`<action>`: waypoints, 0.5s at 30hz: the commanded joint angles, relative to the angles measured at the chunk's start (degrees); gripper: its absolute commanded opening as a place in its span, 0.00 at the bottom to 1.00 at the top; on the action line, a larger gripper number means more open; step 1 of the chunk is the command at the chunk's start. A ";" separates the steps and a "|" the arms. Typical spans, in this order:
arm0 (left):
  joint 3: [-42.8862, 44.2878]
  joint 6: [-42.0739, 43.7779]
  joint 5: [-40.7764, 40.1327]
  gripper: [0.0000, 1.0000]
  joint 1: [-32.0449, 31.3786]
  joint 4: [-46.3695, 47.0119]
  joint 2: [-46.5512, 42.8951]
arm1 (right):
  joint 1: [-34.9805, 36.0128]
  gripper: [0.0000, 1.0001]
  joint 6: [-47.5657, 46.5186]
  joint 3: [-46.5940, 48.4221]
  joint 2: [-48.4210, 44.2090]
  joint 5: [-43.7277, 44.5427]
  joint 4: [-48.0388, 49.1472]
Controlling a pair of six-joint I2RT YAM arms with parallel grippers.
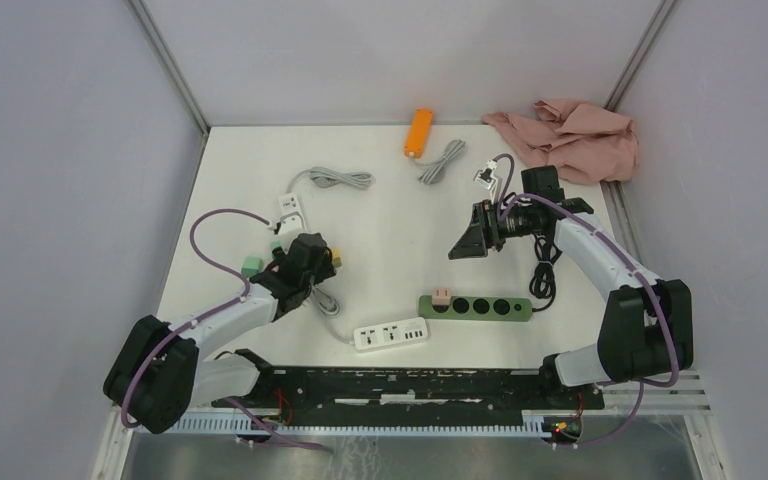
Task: Pull the plug off the socket
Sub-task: Place the plug at the center of the board.
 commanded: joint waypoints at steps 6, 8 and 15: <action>2.77 -1.32 1.83 0.85 0.44 -1.62 -2.20 | -0.05 0.73 -1.47 1.37 -0.57 -0.08 -0.16; 2.65 -0.39 4.46 0.86 0.44 -1.15 -3.74 | -0.11 0.73 -1.65 1.35 -0.62 0.14 -0.26; 0.27 2.87 14.84 0.87 0.44 2.54 -12.02 | -0.12 0.73 -2.19 1.52 -0.76 0.20 -0.71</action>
